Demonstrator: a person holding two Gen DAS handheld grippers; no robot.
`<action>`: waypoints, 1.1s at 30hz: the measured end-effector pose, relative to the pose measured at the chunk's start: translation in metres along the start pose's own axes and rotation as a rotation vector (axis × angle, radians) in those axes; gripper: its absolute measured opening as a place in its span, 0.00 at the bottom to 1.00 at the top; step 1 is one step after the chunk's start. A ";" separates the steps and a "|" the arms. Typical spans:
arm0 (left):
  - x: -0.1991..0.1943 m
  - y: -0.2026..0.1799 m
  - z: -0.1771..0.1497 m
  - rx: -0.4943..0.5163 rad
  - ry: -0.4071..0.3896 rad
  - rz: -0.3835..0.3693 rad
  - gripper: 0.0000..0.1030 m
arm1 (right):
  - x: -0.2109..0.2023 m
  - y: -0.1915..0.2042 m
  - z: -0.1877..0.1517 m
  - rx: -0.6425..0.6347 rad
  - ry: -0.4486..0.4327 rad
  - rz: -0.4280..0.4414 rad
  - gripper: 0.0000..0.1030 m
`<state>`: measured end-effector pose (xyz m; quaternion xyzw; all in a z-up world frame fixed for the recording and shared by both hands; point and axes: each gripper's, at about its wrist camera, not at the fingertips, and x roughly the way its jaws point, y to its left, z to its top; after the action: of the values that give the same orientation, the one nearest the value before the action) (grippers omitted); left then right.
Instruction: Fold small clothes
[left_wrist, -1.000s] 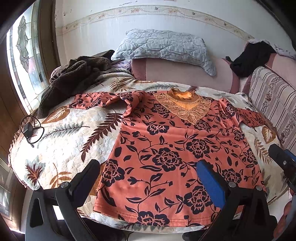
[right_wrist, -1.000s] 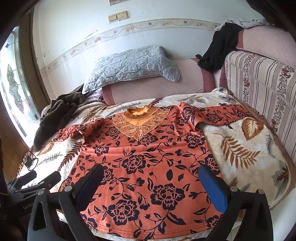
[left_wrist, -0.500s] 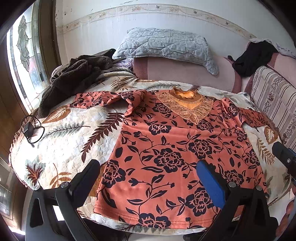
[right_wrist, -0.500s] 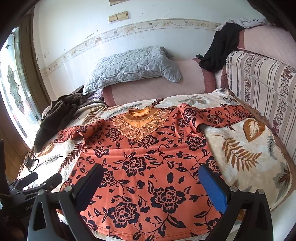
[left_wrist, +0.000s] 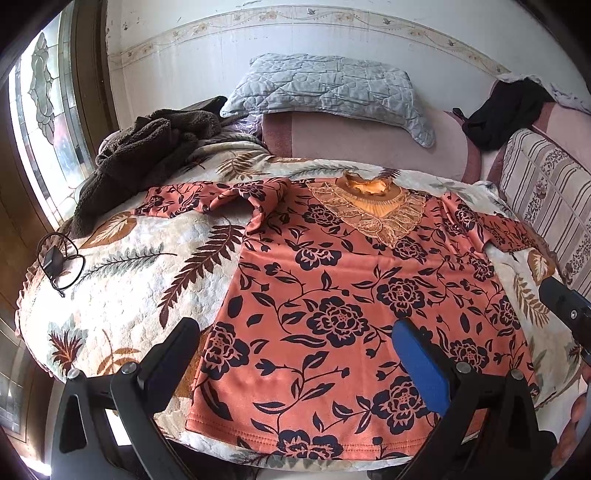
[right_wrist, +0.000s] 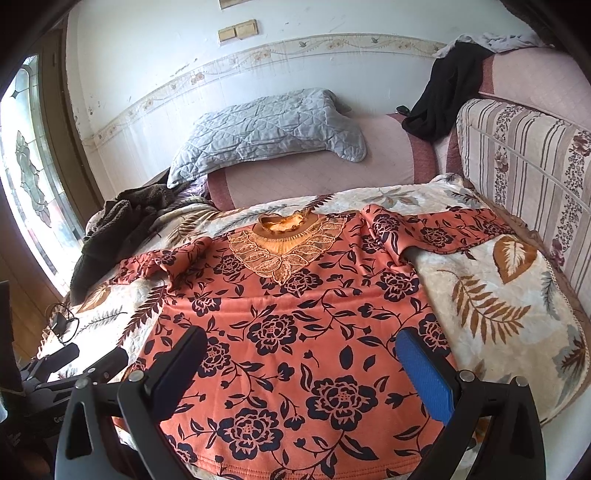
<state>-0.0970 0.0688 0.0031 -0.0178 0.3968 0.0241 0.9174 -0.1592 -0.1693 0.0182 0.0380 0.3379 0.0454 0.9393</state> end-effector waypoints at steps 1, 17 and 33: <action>0.000 0.000 0.000 0.000 -0.001 0.002 1.00 | 0.000 0.000 0.000 -0.001 0.001 0.000 1.00; -0.002 0.006 0.000 -0.014 -0.002 0.001 1.00 | 0.001 0.003 0.000 -0.011 0.015 -0.004 1.00; 0.002 0.007 0.003 -0.020 -0.003 -0.001 1.00 | 0.005 0.003 0.004 -0.018 0.018 -0.005 1.00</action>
<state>-0.0935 0.0757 0.0038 -0.0271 0.3952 0.0277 0.9178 -0.1533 -0.1664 0.0184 0.0284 0.3462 0.0462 0.9366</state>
